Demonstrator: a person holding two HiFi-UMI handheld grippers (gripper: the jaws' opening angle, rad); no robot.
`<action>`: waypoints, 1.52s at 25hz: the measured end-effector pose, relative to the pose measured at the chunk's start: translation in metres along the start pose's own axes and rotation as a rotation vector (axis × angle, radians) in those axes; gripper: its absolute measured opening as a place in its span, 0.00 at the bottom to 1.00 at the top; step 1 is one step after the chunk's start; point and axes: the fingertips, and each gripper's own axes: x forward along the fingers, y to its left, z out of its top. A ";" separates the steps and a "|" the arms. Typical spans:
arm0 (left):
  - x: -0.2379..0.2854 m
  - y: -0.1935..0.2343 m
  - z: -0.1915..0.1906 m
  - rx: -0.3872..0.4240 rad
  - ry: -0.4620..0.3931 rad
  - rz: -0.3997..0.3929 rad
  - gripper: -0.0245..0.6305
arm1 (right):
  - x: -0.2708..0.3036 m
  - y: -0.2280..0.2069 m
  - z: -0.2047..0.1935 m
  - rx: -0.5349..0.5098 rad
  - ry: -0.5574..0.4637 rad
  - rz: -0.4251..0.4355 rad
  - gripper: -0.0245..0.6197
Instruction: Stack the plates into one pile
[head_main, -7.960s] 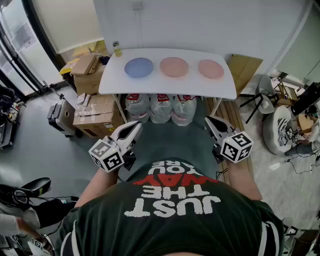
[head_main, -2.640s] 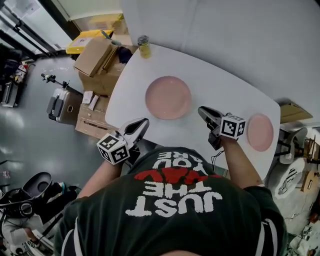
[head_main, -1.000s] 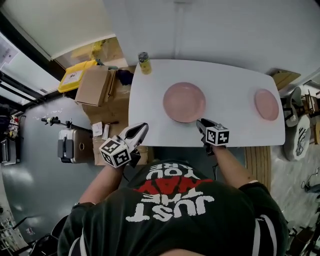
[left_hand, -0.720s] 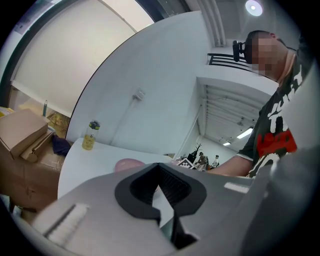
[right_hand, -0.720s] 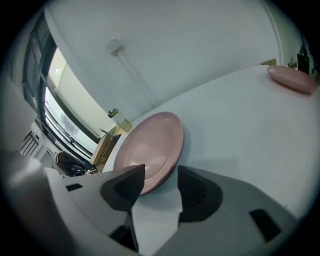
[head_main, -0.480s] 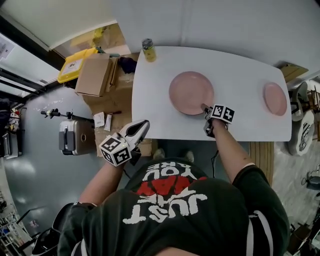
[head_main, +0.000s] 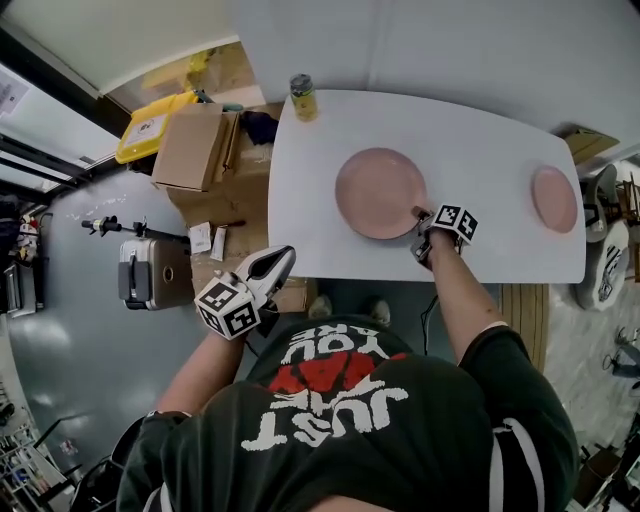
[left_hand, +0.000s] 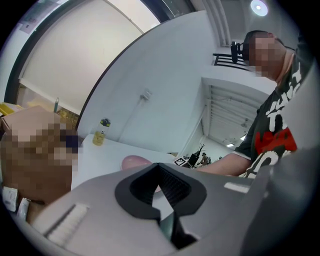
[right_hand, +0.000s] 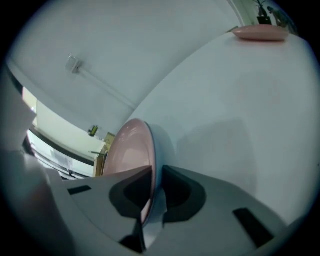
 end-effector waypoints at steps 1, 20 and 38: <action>-0.002 0.001 0.001 -0.003 -0.004 -0.002 0.05 | -0.001 0.003 -0.003 -0.006 0.012 0.012 0.10; 0.180 -0.105 0.037 0.144 0.085 -0.278 0.05 | -0.285 -0.225 0.240 0.325 -0.582 -0.201 0.10; 0.285 -0.171 -0.007 0.119 0.219 -0.224 0.05 | -0.307 -0.400 0.315 0.338 -0.564 -0.369 0.23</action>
